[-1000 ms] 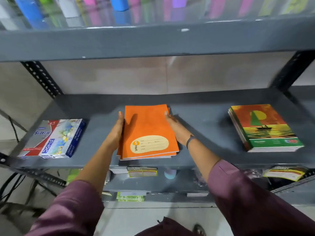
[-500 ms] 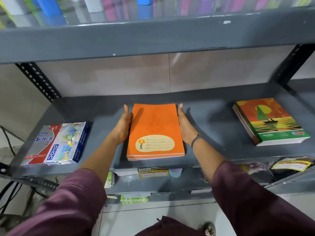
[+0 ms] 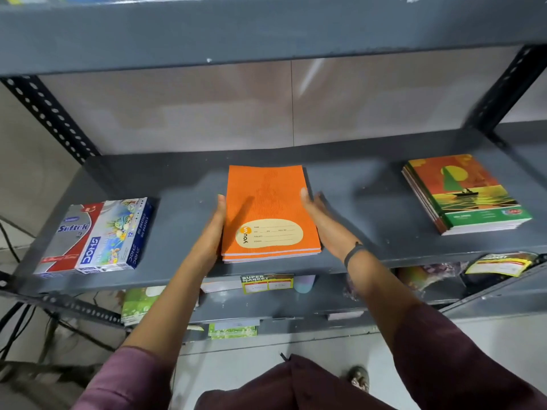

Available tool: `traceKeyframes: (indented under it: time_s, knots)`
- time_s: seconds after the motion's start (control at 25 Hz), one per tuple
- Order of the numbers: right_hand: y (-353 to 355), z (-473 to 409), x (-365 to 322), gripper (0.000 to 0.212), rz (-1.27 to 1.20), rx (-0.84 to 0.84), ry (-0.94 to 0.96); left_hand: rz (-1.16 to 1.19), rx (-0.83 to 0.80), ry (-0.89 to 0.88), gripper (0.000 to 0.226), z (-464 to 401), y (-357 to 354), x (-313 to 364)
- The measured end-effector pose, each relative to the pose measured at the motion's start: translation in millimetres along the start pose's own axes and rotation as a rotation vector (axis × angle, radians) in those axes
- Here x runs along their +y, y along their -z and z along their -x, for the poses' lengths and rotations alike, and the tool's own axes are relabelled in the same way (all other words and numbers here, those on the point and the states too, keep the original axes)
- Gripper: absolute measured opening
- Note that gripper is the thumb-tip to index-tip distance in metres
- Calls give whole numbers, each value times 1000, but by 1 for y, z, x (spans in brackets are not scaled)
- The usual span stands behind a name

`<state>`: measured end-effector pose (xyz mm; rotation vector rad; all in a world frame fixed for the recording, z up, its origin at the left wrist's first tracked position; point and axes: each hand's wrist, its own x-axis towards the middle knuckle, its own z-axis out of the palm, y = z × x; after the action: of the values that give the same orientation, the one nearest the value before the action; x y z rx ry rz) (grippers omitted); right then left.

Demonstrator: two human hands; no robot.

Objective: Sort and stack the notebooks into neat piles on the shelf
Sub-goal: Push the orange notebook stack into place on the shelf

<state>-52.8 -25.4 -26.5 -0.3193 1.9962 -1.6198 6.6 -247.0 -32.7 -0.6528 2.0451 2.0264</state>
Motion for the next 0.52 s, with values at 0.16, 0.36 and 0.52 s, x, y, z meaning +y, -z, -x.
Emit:
traceKeyframes:
  time_s: [0.16,0.36,0.52]
  knots:
    - [-5,16,-2,101,537,-75,-192,-760,-37,-32,109,13,10,-12]
    - [-12,8,4,69,687,71,-207,-887,157,13,82,8,-1,-10]
    - [-14,7,3,50,713,197,-211,-923,255,-79,64,12,1,-15]
